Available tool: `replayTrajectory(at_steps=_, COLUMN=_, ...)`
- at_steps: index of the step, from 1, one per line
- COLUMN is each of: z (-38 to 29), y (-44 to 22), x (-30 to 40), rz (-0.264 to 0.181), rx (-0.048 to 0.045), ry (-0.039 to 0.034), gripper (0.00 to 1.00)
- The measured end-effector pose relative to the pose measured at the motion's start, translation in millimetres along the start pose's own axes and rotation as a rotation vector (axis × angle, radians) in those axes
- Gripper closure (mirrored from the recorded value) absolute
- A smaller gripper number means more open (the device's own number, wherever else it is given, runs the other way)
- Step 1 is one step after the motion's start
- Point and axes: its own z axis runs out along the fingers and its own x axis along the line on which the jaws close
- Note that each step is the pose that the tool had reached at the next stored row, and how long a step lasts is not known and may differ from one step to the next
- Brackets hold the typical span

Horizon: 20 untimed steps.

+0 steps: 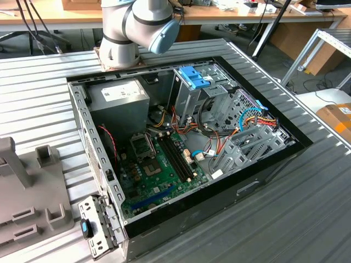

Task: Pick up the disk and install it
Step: 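Pick up the disk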

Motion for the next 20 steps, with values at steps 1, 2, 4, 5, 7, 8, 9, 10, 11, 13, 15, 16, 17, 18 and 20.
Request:
replayTrajectory(at_steps=1, z=0.0, y=0.0, x=0.0, rz=-0.016, rx=0.0002, ry=0.0005, gripper=0.89)
replayTrajectory(at_steps=2, z=0.0, y=0.0, x=0.0, rz=-0.032, rx=0.0005, ry=0.0012, gripper=0.89)
replayTrajectory(at_steps=4, z=0.0, y=0.0, x=0.0, rz=-0.087, rx=0.0012, ry=0.0031, gripper=0.89)
replayTrajectory(at_steps=5, z=-0.1, y=0.0, x=-0.1, rz=-0.103, rx=0.0015, ry=0.0037, gripper=0.89)
replayTrajectory(at_steps=7, z=0.0, y=0.0, x=-0.1, rz=-0.147, rx=0.0021, ry=0.0052, gripper=0.89)
replayTrajectory(at_steps=8, z=-0.1, y=0.0, x=0.0, rz=-0.178, rx=0.0025, ry=0.0064, gripper=0.89)
replayTrajectory(at_steps=9, z=0.0, y=0.0, x=0.0, rz=-0.216, rx=0.0033, ry=0.0077, gripper=0.89)
replayTrajectory(at_steps=10, z=0.0, y=0.0, x=-0.1, rz=-0.274, rx=0.0049, ry=0.0098, gripper=0.89)
replayTrajectory(at_steps=11, z=0.0, y=0.0, x=-0.1, rz=-0.309, rx=0.0055, ry=0.0111, gripper=0.89)
replayTrajectory(at_steps=13, z=0.0, y=0.0, x=0.0, rz=-0.369, rx=0.0071, ry=0.0133, gripper=0.89)
replayTrajectory(at_steps=15, z=0.0, y=0.0, x=-0.1, rz=-0.425, rx=0.0098, ry=0.0155, gripper=0.89)
replayTrajectory(at_steps=16, z=0.0, y=0.1, x=-0.1, rz=-0.454, rx=0.0131, ry=0.0169, gripper=0.89)
replayTrajectory(at_steps=17, z=0.1, y=0.1, x=0.0, rz=-0.472, rx=0.0155, ry=0.0179, gripper=0.89)
replayTrajectory(at_steps=18, z=0.1, y=0.0, x=-0.1, rz=-0.497, rx=0.0172, ry=0.0189, gripper=0.89)
replayTrajectory(at_steps=20, z=0.2, y=0.1, x=-0.1, rz=-0.538, rx=0.0198, ry=0.0205, gripper=0.89)
